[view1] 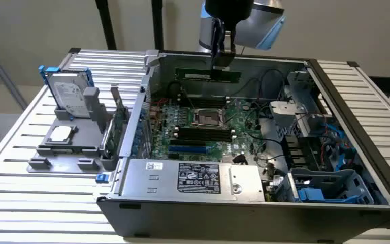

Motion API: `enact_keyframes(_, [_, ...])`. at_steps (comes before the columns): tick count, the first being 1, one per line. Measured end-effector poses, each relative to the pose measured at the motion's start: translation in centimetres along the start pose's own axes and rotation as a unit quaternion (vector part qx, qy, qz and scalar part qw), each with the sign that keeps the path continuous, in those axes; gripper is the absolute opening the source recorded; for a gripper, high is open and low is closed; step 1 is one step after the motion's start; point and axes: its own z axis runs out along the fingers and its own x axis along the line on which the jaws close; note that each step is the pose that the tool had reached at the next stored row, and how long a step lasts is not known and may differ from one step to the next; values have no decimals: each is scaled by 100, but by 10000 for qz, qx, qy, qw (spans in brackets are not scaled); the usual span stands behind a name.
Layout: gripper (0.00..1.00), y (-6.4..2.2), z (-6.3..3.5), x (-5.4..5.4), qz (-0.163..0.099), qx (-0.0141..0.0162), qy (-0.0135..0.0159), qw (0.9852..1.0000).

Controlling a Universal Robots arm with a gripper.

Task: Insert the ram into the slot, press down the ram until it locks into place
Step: 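Insert the ram into the slot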

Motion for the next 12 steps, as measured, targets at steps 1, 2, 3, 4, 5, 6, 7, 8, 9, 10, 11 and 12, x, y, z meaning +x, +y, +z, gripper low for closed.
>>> enact_keyframes(1, [13, 0, 0, 0, 0, 0, 0, 10000])
enact_keyframes(2, [13, 0, 0, 0, 0, 0, 0, 10000])
enact_keyframes(3, [13, 0, 0, 0, 0, 0, 0, 10000])
enact_keyframes(4, [13, 0, 0, 0, 0, 0, 0, 10000])
enact_keyframes(5, [13, 0, 0, 0, 0, 0, 0, 10000])
enact_keyframes(6, [13, 0, 0, 0, 0, 0, 0, 10000])
enact_keyframes(7, [13, 0, 0, 0, 0, 0, 0, 10000])
enact_keyframes(8, [13, 0, 0, 0, 0, 0, 0, 10000])
enact_keyframes(9, [13, 0, 0, 0, 0, 0, 0, 10000])
enact_keyframes(10, [13, 0, 0, 0, 0, 0, 0, 10000])
enact_keyframes(11, [13, 0, 0, 0, 0, 0, 0, 10000])
enact_keyframes(12, [13, 0, 0, 0, 0, 0, 0, 10000])
